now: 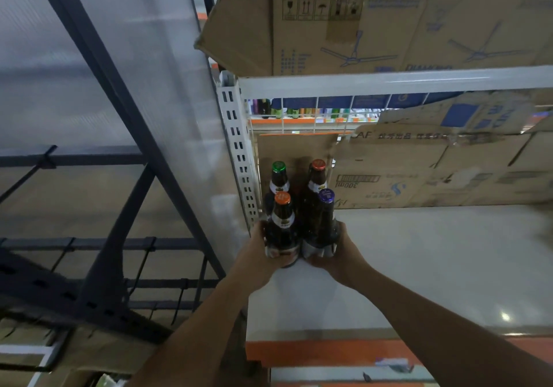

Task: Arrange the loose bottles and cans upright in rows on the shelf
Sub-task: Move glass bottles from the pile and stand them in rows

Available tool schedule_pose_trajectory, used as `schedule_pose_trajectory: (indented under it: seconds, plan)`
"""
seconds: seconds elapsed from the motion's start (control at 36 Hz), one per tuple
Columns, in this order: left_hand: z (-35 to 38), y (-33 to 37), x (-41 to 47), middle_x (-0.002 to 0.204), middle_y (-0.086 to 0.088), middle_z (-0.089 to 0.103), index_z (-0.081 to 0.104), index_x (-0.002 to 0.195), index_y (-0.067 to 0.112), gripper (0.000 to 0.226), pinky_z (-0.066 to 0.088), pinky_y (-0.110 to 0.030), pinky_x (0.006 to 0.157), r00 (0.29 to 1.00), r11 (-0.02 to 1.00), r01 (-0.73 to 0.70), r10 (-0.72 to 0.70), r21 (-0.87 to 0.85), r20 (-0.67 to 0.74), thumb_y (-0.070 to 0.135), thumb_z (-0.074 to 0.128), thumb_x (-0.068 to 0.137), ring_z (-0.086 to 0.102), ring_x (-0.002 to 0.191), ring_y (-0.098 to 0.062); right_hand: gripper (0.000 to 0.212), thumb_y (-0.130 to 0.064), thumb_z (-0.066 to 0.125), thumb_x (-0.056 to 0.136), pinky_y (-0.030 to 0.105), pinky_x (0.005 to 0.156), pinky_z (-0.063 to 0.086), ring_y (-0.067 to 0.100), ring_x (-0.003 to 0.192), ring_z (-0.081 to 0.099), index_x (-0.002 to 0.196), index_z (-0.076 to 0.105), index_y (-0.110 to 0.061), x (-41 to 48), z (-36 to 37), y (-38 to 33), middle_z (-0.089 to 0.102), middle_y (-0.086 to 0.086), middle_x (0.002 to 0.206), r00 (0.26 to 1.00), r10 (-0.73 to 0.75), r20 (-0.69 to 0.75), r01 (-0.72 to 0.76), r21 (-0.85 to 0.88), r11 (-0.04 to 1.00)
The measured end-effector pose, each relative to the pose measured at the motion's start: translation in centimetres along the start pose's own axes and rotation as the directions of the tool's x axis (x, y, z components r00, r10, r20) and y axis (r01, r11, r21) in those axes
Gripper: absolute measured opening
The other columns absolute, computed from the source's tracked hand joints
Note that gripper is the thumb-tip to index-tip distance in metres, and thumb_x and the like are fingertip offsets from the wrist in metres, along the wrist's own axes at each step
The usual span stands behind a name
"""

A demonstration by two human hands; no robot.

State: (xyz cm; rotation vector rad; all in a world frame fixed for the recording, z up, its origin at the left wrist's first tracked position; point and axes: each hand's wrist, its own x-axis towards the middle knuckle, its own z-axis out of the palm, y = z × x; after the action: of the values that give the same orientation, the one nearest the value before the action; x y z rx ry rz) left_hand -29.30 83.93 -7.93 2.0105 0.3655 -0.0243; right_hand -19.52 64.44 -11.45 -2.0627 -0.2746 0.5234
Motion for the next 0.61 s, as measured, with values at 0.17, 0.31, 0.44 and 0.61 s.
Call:
schedule_pose_trajectory:
  seconds: [0.17, 0.31, 0.44, 0.61]
  plan:
    - [-0.8, 2.1, 0.0, 0.109, 0.010, 0.070, 0.062, 0.113, 0.027, 0.042, 0.055, -0.035, 0.101, 0.993, 0.991, -0.118, 0.117, 0.068, 0.024, 0.024, 0.086, 0.079, 0.066, 0.108, -0.005, 0.086, -0.013, 0.092, 0.070, 0.032, 0.087, 0.053, 0.017, 0.115, 0.053, 0.136, 0.037, -0.021, -1.6, -1.5, -2.6, 0.051, -0.007, 0.124, 0.999, -0.026, -0.028, 0.025, -0.045, 0.999]
    - [-2.7, 6.5, -2.7, 0.096, 0.012, 0.063, 0.053, 0.098, 0.033, 0.027, 0.051, -0.025, 0.082, 0.993, 0.996, -0.084, 0.083, -0.003, -0.086, 0.016, 0.073, 0.090, 0.061, 0.090, -0.002, 0.085, -0.023, 0.089, 0.073, 0.032, 0.101, 0.040, 0.015, 0.129, 0.046, 0.143, 0.041, -0.026, -4.3, -3.3, -4.4, 0.050, -0.011, 0.133, 0.983, -0.145, -0.109, 0.142, -0.035, 0.989]
    - [-3.8, 10.7, -5.5, 0.098, 0.014, 0.064, 0.058, 0.110, 0.030, 0.020, 0.052, -0.025, 0.077, 0.909, 0.959, -0.230, 0.272, 0.163, -0.316, 0.021, 0.067, 0.094, 0.061, 0.089, -0.002, 0.070, -0.032, 0.084, 0.083, 0.021, 0.099, 0.033, 0.003, 0.124, 0.042, 0.142, 0.046, -0.031, -7.7, -6.9, -6.0, 0.048, -0.015, 0.134, 0.947, -0.256, -0.194, 0.238, -0.113, 0.965]
    - [2.0, 19.6, -7.9, 0.120, 0.020, 0.060, 0.056, 0.131, 0.038, 0.041, 0.048, -0.028, 0.094, 0.857, 0.828, -0.440, 0.503, 0.347, -0.112, 0.031, 0.068, 0.092, 0.056, 0.113, -0.005, 0.071, -0.026, 0.082, 0.085, 0.022, 0.103, 0.033, 0.001, 0.127, 0.041, 0.145, 0.046, -0.035, -13.9, -15.3, -6.6, 0.046, -0.019, 0.138, 0.881, -0.393, -0.261, 0.357, -0.178, 0.917]
